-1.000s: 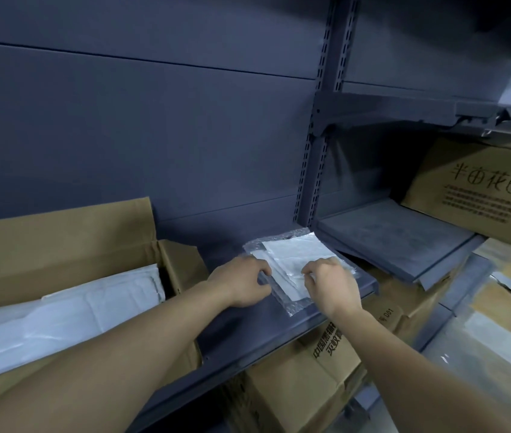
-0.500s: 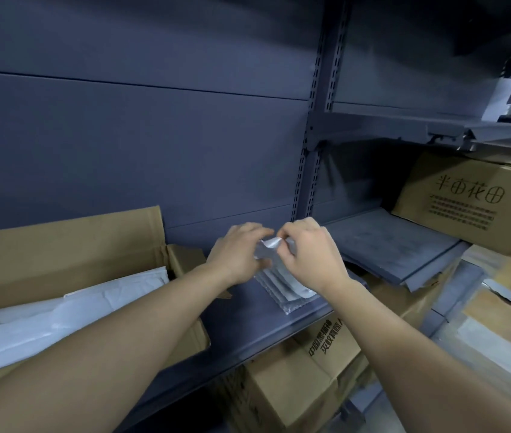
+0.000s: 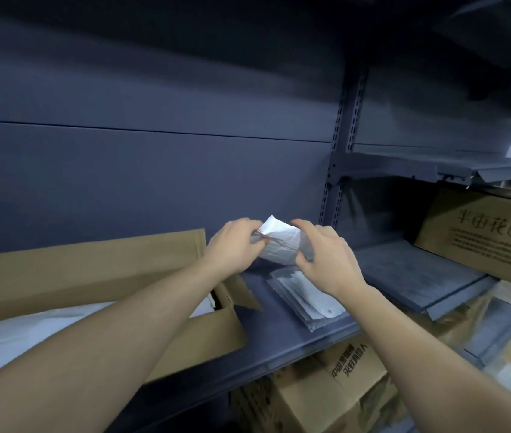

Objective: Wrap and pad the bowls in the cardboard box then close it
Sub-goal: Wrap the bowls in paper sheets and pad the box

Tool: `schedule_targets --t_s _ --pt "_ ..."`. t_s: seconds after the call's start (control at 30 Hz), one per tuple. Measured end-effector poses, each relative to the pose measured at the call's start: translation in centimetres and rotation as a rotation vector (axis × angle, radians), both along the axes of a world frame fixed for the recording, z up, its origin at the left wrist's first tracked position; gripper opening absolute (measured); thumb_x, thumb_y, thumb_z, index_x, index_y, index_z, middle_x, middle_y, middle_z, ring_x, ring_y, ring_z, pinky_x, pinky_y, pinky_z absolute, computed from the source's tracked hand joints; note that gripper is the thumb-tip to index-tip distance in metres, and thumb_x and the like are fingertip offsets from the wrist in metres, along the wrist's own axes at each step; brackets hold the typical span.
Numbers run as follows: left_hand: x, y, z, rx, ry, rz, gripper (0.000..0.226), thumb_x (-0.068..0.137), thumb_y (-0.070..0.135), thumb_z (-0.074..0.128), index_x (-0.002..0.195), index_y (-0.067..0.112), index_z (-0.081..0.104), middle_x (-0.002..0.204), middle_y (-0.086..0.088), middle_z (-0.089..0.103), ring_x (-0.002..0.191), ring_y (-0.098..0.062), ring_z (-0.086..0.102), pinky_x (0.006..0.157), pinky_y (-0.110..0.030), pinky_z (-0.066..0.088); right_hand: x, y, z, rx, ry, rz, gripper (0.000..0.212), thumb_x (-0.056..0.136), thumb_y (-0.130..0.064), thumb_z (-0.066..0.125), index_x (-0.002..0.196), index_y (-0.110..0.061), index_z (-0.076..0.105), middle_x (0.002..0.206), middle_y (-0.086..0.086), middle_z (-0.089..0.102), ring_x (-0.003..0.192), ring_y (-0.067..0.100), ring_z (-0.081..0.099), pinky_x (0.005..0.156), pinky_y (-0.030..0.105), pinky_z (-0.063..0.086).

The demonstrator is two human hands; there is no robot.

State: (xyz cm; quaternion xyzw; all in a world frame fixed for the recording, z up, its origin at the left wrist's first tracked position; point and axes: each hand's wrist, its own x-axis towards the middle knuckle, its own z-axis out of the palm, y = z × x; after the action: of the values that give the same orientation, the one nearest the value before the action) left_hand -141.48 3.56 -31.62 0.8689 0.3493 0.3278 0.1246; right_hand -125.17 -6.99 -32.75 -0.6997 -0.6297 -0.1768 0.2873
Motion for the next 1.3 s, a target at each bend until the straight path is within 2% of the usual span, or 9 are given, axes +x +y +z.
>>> schedule_targets --t_s 0.27,0.43,0.5,0.67,0.83,1.03,1.13,1.2,1.3 --pt "-7.3 -0.2 1.9 0.041 -0.046 0.068 0.020 0.095 0.029 0.057 0.086 0.012 0.062 0.086 -0.002 0.059 0.081 -0.019 0.056 0.073 -0.040 0.049 -3.8 0.5 0.9 0.043 0.069 0.054 0.055 0.090 -0.021 0.059 0.141 -0.029 0.040 0.106 0.001 0.059 0.102 0.022 0.053 0.088 0.040 0.047" --pt "-12.6 -0.4 2.0 0.015 -0.067 0.100 0.023 0.095 0.028 0.059 0.096 0.006 0.067 0.093 -0.006 0.063 0.088 -0.022 0.057 0.078 -0.038 0.047 -7.4 2.8 0.5 0.031 0.280 0.223 0.055 0.088 -0.023 0.061 0.138 -0.036 0.041 0.107 -0.001 0.063 0.088 0.016 0.058 0.076 0.026 0.048" --pt "-14.7 -0.3 1.7 -0.008 -0.060 0.123 0.028 0.094 0.028 0.060 0.092 0.001 0.063 0.092 -0.010 0.062 0.086 -0.024 0.056 0.077 -0.038 0.046 -9.2 3.8 0.6 0.035 0.400 0.298 0.053 0.086 -0.018 0.063 0.135 -0.033 0.047 0.094 -0.003 0.063 0.078 0.012 0.058 0.067 0.013 0.042" --pt "-20.8 0.5 0.9 -0.047 -0.075 0.217 0.028 0.092 0.027 0.063 0.081 0.001 0.059 0.078 -0.003 0.055 0.071 -0.015 0.049 0.065 -0.027 0.038 -14.3 6.6 0.5 -0.020 0.465 0.386 0.050 0.085 -0.016 0.062 0.131 -0.034 0.052 0.071 -0.004 0.052 0.053 0.007 0.043 0.054 0.012 0.040" --pt "-27.0 1.1 0.4 -0.112 -0.155 0.325 0.032 0.089 0.026 0.065 0.076 -0.002 0.054 0.067 -0.006 0.043 0.063 -0.013 0.034 0.061 -0.030 0.029 -19.8 9.9 0.7 -0.060 0.492 0.467 0.050 0.085 -0.016 0.061 0.130 -0.037 0.051 0.069 -0.004 0.049 0.056 0.005 0.048 0.058 0.011 0.040" --pt "-32.9 1.3 0.2 -0.147 -0.297 0.403 0.034 0.089 0.029 0.067 0.079 -0.001 0.056 0.065 -0.004 0.043 0.061 -0.010 0.036 0.062 -0.029 0.033 -25.5 11.9 1.0 -0.056 0.527 0.602 0.056 0.086 -0.020 0.063 0.135 -0.041 0.045 0.094 -0.006 0.060 0.070 0.004 0.055 0.061 0.007 0.040" --pt "-34.8 1.1 -0.3 -0.179 -0.368 0.389 0.023 0.089 0.030 0.066 0.085 0.007 0.066 0.083 -0.017 0.064 0.070 -0.016 0.054 0.071 -0.037 0.048 -27.4 12.5 0.7 -0.052 0.670 0.666 0.069 0.085 -0.017 0.067 0.141 -0.041 0.036 0.089 -0.006 0.062 0.074 0.012 0.059 0.072 0.018 0.045" --pt "-35.7 0.7 -0.5 -0.202 -0.435 0.386 0.017 0.090 0.031 0.066 0.088 0.015 0.071 0.091 -0.010 0.071 0.084 -0.025 0.066 0.082 -0.045 0.054 -28.1 12.7 0.4 -0.106 0.891 0.741 0.080 0.084 -0.009 0.069 0.147 -0.038 0.028 0.092 -0.003 0.067 0.082 0.011 0.066 0.082 0.024 0.050" --pt "-36.3 -0.2 -0.6 -0.237 -0.531 0.389 0.011 0.093 0.029 0.065 0.091 0.021 0.073 0.092 0.002 0.074 0.090 -0.021 0.069 0.079 -0.037 0.055 -28.8 12.6 -0.4 -0.184 0.964 0.744 0.078 0.085 -0.007 0.070 0.147 -0.032 0.029 0.097 0.002 0.072 0.093 0.010 0.068 0.085 0.021 0.051"
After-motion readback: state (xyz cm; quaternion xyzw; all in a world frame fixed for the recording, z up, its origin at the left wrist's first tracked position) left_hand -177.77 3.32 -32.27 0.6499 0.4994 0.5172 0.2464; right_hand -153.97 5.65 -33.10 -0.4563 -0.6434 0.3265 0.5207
